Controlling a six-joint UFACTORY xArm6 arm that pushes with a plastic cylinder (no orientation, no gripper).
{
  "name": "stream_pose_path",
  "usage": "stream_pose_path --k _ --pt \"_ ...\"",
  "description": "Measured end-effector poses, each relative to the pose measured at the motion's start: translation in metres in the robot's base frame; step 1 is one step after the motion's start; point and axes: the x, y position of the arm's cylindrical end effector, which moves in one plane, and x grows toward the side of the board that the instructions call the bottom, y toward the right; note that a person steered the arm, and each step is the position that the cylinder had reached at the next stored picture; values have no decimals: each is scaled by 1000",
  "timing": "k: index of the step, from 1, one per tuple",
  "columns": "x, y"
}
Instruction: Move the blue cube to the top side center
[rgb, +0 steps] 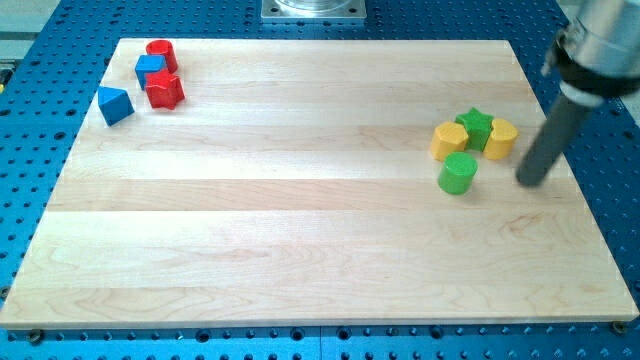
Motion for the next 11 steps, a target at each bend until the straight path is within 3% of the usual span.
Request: stream_pose_path --k 1,2,4,6,8,9,11 --pt "-112 -40" --pt "-149 -125" --pt "-177 -341" --pt "-228 -445" --pt "-216 -539" --pt "-180 -506" --pt "-98 -374"
